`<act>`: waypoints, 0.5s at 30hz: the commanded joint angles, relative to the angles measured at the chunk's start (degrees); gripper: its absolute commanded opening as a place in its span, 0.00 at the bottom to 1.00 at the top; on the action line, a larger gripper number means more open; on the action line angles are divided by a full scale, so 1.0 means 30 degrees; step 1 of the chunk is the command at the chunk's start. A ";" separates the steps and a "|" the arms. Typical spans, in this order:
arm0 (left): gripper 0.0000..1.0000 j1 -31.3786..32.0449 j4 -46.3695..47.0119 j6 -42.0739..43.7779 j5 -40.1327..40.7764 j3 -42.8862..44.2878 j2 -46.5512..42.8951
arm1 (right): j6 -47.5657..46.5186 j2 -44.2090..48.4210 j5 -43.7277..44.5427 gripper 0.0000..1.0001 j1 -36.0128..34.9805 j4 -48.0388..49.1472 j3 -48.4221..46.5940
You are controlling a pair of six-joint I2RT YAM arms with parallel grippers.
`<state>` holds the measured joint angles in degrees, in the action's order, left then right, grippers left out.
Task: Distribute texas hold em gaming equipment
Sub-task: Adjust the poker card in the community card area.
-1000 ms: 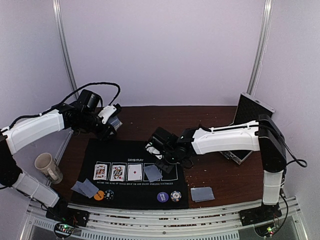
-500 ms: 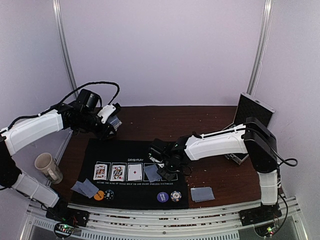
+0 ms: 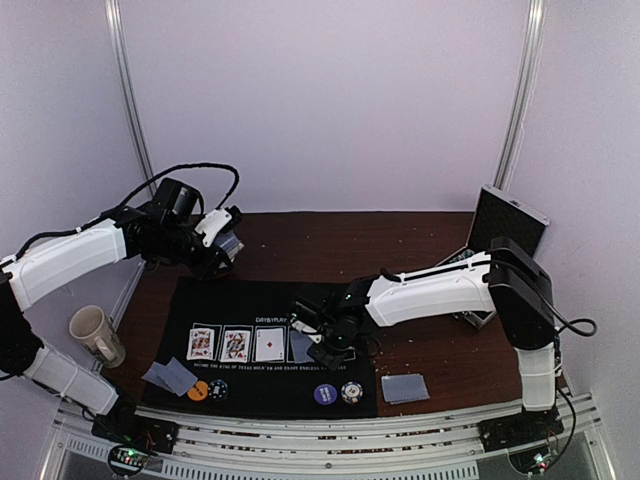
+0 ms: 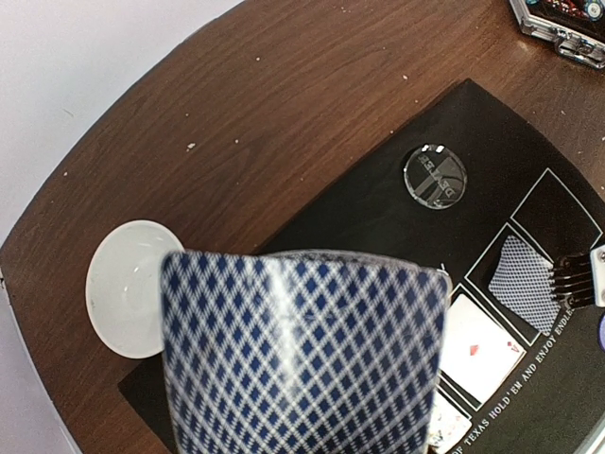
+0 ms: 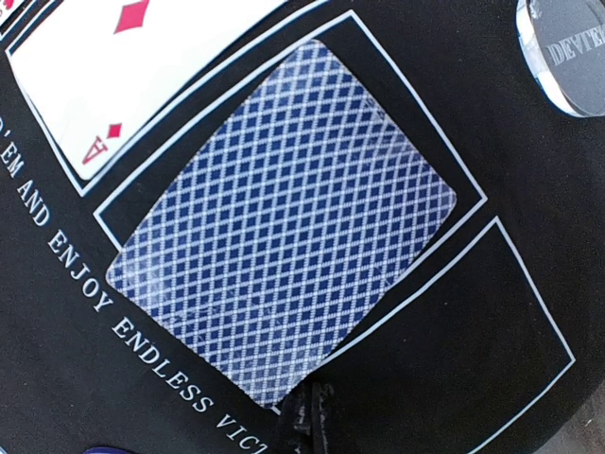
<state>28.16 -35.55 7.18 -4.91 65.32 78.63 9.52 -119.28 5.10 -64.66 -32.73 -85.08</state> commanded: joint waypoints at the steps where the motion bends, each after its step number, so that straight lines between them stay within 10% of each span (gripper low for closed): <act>1: 0.36 -0.0117 0.0893 0.0154 -0.0113 -0.0007 -0.0219 | 0.0003 -0.0444 -0.0542 0.00 -0.0171 -0.0424 -0.0516; 15: 0.36 -0.0096 0.0922 0.0185 -0.0115 -0.0136 -0.0522 | -0.0176 -0.0397 0.0671 0.00 -0.0083 -0.0998 -0.0809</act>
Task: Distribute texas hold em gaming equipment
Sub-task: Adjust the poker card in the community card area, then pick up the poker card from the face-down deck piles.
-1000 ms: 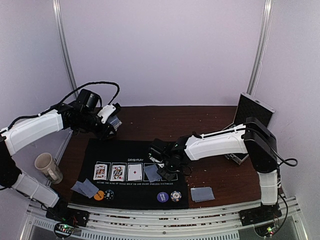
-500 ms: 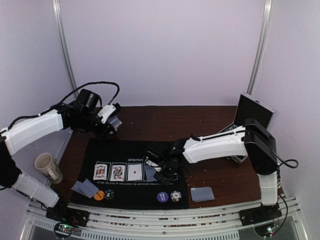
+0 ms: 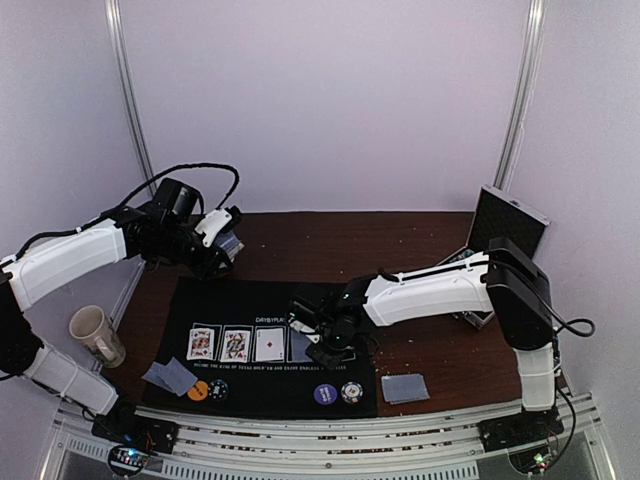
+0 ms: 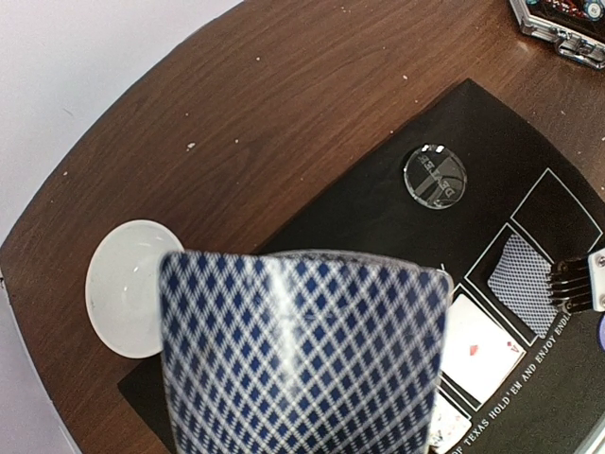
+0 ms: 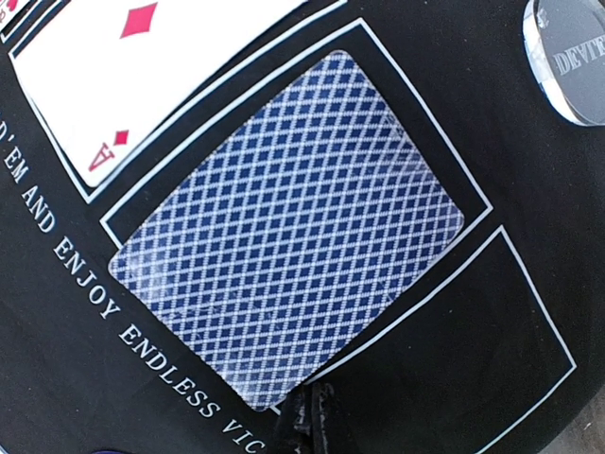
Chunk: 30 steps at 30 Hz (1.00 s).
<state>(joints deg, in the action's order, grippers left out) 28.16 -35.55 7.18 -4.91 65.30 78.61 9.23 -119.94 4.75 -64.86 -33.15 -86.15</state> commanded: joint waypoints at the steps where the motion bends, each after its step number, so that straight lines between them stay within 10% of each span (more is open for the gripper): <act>1: 0.36 -0.0111 0.0922 0.0212 -0.0129 -0.0143 -0.0550 | -0.0089 0.0029 0.1074 0.00 0.0038 -0.0961 -0.0455; 6: 0.36 -0.0076 0.0920 0.0400 -0.0785 -0.0159 -0.0582 | 0.0185 0.2208 0.2200 0.12 0.0703 -0.0285 -0.0016; 16: 0.36 0.2226 0.0746 0.2373 -0.3036 -0.0198 -0.1210 | 0.3639 0.9272 -0.7218 0.80 0.5640 0.9700 0.5172; 30: 0.36 0.4292 0.0344 0.4051 -0.4516 -0.0028 -0.1820 | 0.6239 0.5988 -1.3858 0.90 0.5790 1.4094 0.1650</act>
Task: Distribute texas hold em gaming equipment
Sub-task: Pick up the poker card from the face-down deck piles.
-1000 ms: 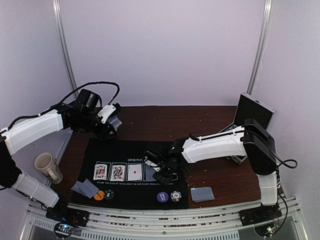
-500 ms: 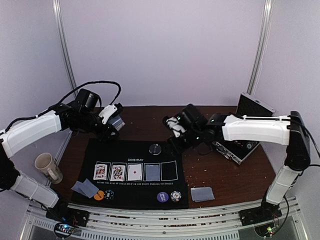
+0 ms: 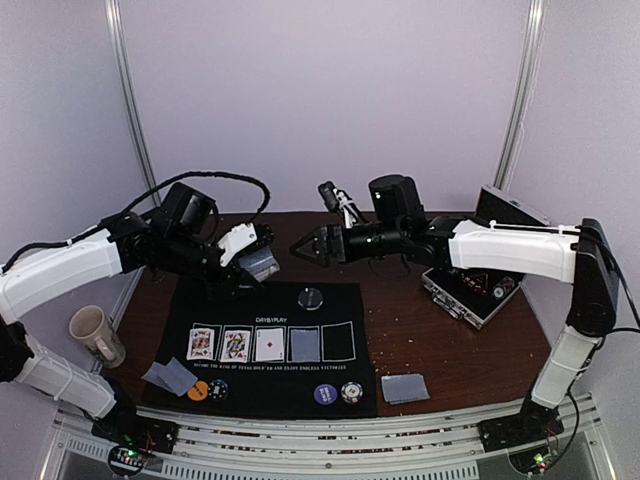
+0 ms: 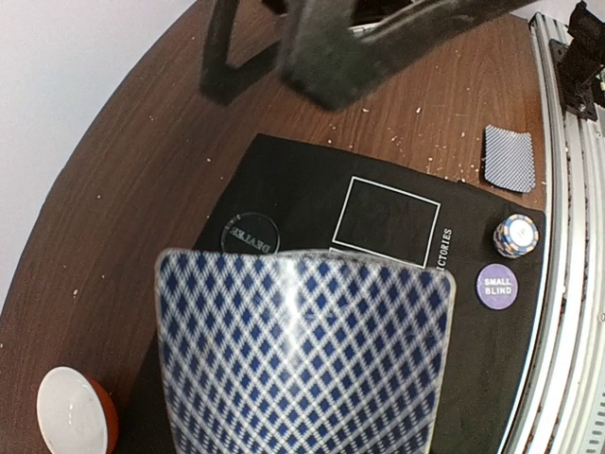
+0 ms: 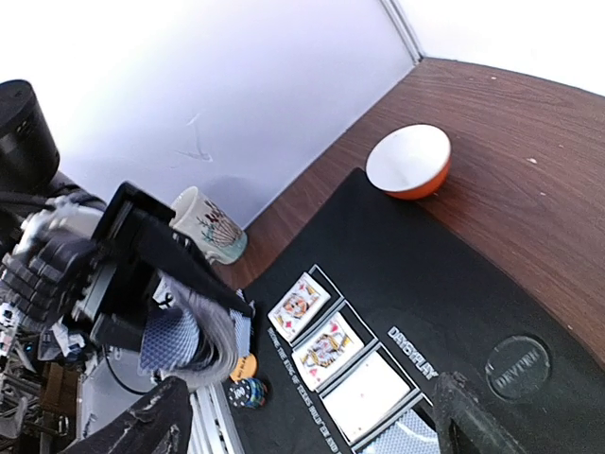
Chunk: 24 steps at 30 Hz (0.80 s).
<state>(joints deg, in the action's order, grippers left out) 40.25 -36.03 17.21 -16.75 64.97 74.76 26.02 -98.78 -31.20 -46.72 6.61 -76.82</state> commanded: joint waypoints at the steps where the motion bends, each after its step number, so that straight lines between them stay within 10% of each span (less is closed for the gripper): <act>1: 0.36 0.0280 0.0476 0.0708 -0.0480 0.0096 -0.0497 | 0.0478 -0.1413 -0.2003 0.90 -0.0391 0.0575 -0.1893; 24: 0.35 0.0295 0.0407 0.0761 -0.0180 0.0203 -0.0215 | -0.1976 -0.4900 -0.1104 0.80 -0.1287 -0.2643 -0.6225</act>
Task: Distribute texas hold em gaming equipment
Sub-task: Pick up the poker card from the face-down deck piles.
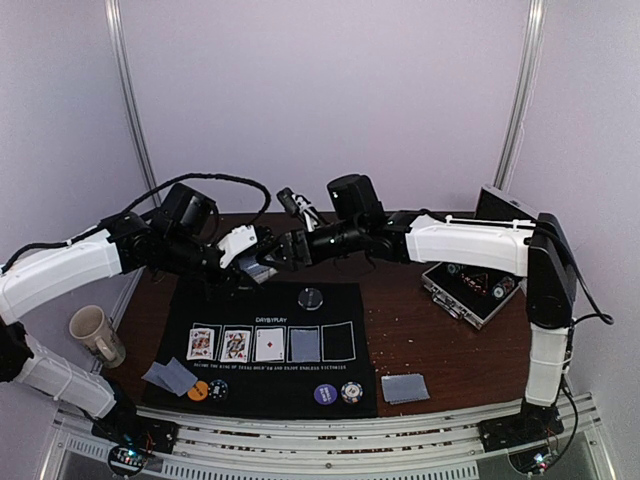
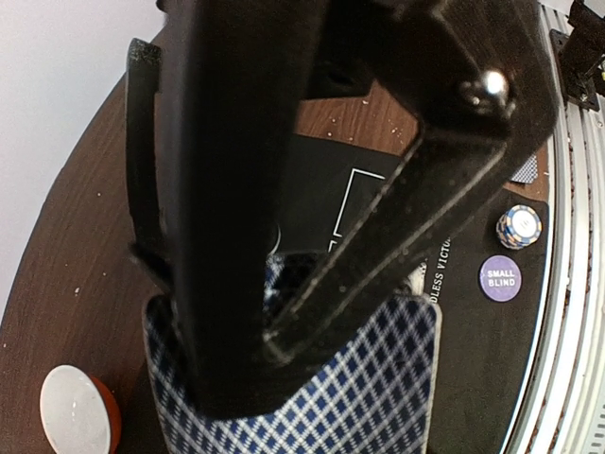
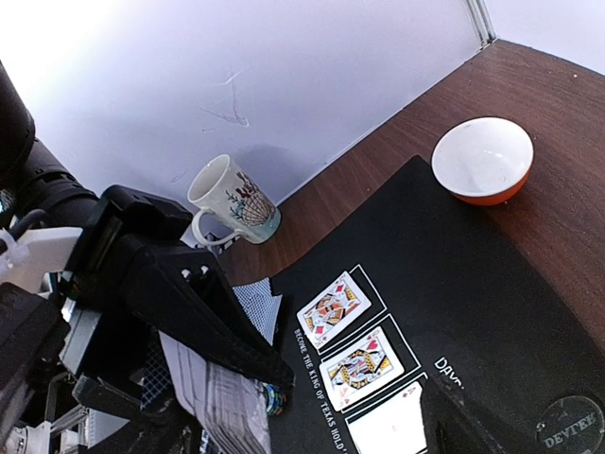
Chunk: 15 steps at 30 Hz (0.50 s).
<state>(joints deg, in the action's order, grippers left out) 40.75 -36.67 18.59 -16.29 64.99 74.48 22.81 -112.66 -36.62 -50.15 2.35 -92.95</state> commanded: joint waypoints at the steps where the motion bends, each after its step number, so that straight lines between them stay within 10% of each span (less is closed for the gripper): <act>1: 0.35 0.0142 0.0620 0.0307 -0.0207 0.0166 -0.0128 | -0.1078 -0.0218 0.0698 0.78 -0.0156 -0.1424 -0.0862; 15: 0.34 0.0136 0.0620 0.0366 0.0448 0.0020 -0.0066 | -0.2225 0.0990 0.0782 0.32 -0.0116 -0.3317 -0.0791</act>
<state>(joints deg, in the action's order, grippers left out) 40.84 -37.56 19.00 -14.48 64.88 74.61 17.26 -111.53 -36.21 -50.92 -3.99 -94.52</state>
